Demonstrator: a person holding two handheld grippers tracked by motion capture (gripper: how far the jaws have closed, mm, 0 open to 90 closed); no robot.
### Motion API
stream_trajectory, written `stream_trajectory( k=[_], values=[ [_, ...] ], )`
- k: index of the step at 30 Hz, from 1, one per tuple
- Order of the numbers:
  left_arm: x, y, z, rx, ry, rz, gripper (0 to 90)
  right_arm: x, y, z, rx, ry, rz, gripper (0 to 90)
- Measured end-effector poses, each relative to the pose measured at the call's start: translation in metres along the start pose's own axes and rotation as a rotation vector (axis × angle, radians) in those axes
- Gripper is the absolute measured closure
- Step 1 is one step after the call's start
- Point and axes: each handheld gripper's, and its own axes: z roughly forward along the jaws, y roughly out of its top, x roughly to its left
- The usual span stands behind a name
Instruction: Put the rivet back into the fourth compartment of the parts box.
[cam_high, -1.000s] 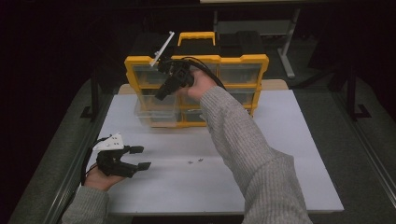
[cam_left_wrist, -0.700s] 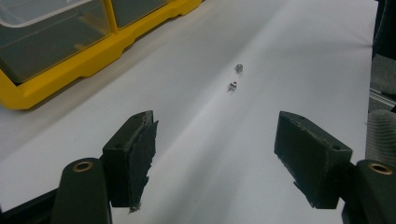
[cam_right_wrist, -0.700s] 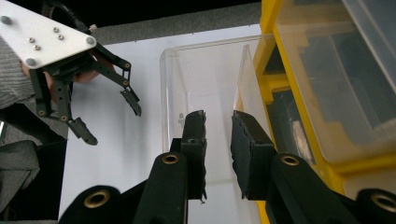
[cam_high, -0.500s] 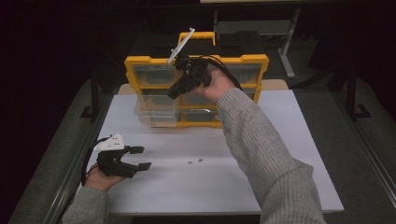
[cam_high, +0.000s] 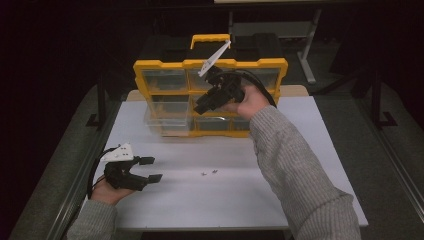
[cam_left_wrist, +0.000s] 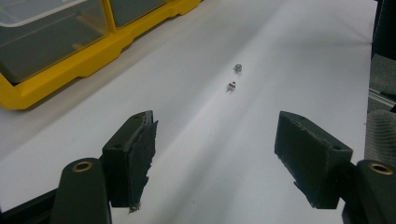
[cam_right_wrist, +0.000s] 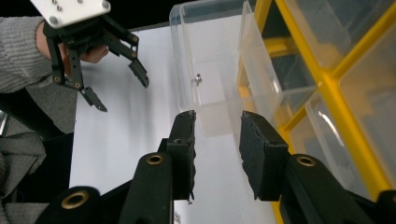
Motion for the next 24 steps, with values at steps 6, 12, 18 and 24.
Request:
stream_trajectory(
  k=[6, 12, 18, 24],
  values=[
    [0.0, 0.0, 0.001, 0.007, 0.001, 0.008, 28.5, 0.002, -0.016, 0.0, -0.004, -0.006, 0.018, 60.9],
    [0.0, 0.0, 0.0, 0.007, -0.001, 0.007, 28.4, 0.005, -0.034, 0.002, -0.003, -0.015, 0.037, 57.1],
    [0.0, -0.001, 0.001, 0.008, -0.003, -0.007, 28.1, 0.006, -0.05, 0.008, -0.001, -0.018, 0.049, 54.3],
    [0.0, -0.002, 0.001, 0.008, -0.005, -0.015, 27.8, 0.008, -0.064, 0.016, 0.0, -0.019, 0.052, 51.2]
  ],
)
